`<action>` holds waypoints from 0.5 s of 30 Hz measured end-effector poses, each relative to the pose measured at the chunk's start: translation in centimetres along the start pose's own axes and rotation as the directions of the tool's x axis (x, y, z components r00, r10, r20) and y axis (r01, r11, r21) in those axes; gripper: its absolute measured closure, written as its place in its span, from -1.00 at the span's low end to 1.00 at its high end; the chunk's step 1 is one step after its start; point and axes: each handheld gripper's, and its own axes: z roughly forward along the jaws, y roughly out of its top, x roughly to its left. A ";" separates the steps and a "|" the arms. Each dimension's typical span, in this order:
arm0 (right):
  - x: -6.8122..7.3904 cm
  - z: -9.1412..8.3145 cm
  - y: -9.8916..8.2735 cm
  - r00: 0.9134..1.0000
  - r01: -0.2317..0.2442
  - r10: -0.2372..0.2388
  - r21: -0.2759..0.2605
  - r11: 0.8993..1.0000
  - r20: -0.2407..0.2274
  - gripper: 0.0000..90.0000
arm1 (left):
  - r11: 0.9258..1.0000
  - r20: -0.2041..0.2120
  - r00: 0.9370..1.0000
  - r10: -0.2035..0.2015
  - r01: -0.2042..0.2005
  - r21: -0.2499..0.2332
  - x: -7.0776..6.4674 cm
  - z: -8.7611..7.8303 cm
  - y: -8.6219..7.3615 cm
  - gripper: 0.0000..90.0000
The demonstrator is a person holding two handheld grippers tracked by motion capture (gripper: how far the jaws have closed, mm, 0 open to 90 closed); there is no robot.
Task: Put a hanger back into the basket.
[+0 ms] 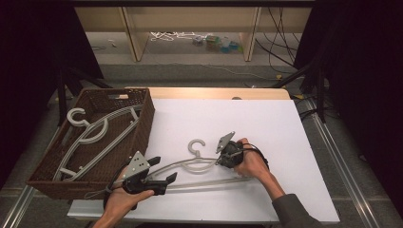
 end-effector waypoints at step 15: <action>1.6 -3.2 -0.2 0.987 0.129 -0.122 -0.057 0.990 0.102 0.83 | 1.000 -0.034 0.999 0.001 -0.001 0.023 0.4 0.5 0.3 -0.53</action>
